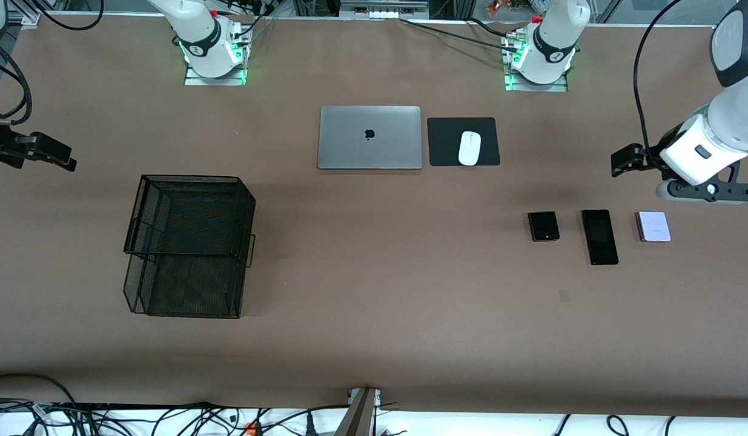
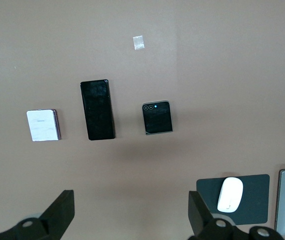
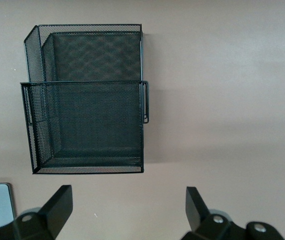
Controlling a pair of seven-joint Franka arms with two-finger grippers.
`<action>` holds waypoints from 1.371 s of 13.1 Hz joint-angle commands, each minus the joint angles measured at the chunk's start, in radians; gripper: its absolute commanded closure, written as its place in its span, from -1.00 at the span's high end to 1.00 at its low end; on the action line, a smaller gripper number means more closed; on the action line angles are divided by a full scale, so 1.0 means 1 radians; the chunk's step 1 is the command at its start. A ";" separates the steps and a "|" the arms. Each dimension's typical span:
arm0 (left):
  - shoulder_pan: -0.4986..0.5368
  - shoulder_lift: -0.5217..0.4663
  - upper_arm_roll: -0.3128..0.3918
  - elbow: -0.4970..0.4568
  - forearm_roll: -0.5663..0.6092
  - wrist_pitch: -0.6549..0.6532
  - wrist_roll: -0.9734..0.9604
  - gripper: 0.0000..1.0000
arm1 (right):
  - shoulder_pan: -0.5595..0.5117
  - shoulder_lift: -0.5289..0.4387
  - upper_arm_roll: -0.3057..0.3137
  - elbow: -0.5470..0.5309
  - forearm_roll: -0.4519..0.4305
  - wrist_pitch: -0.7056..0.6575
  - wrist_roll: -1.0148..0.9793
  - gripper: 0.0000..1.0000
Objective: Place phones with both arms
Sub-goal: 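Move the left gripper over the small black flip phone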
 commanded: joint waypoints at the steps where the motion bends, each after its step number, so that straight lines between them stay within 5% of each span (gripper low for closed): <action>1: 0.004 0.017 0.001 0.037 0.004 -0.028 0.006 1.00 | -0.006 -0.012 0.009 -0.018 0.004 0.011 0.013 1.00; 13: 0.038 0.076 0.001 -0.038 -0.039 -0.037 0.039 1.00 | -0.006 -0.009 0.009 -0.018 0.004 0.011 0.013 1.00; 18: 0.050 0.170 -0.002 -0.143 -0.096 0.158 0.034 1.00 | -0.006 -0.009 0.009 -0.018 0.004 0.011 0.013 1.00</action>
